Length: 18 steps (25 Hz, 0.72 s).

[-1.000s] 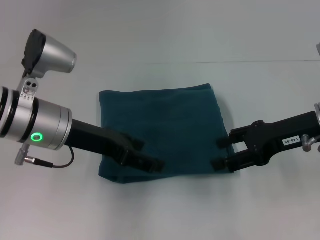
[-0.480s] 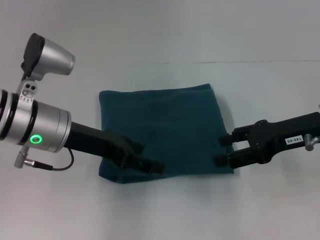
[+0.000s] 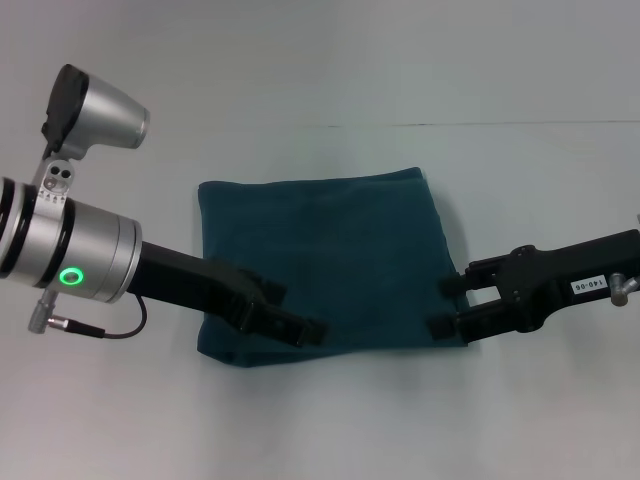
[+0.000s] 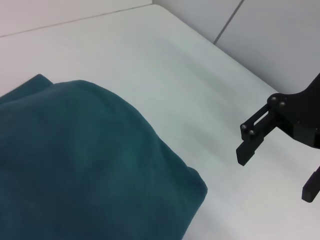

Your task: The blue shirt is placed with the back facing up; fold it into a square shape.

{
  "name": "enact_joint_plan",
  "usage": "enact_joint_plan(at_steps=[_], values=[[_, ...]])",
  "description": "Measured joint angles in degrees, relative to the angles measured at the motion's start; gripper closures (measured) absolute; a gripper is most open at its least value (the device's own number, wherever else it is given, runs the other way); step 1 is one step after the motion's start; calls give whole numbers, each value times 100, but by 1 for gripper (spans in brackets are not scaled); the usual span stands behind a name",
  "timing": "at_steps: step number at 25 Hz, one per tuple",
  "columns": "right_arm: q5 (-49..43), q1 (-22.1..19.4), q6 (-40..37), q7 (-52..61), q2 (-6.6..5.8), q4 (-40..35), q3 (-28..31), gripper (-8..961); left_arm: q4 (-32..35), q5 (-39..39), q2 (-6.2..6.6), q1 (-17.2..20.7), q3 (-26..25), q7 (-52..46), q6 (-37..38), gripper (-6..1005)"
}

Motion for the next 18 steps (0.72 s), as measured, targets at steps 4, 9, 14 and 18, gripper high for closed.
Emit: enact_joint_plan(at_steps=[4,9,14,18], values=[[-2,-29,21,5,0,0,-2,156,0,-13,2,2,20,4,6,66],[20,-60,93,3,-20,0,48,155,-1,7,-18,7,43,6,48,66],[23,-62,236,-10,-12,0,102,155,0,21,-34,4,49,6,65,66],[25,-61,394,-31,2,0,103,155,0,24,-38,1,55,4,53,66]])
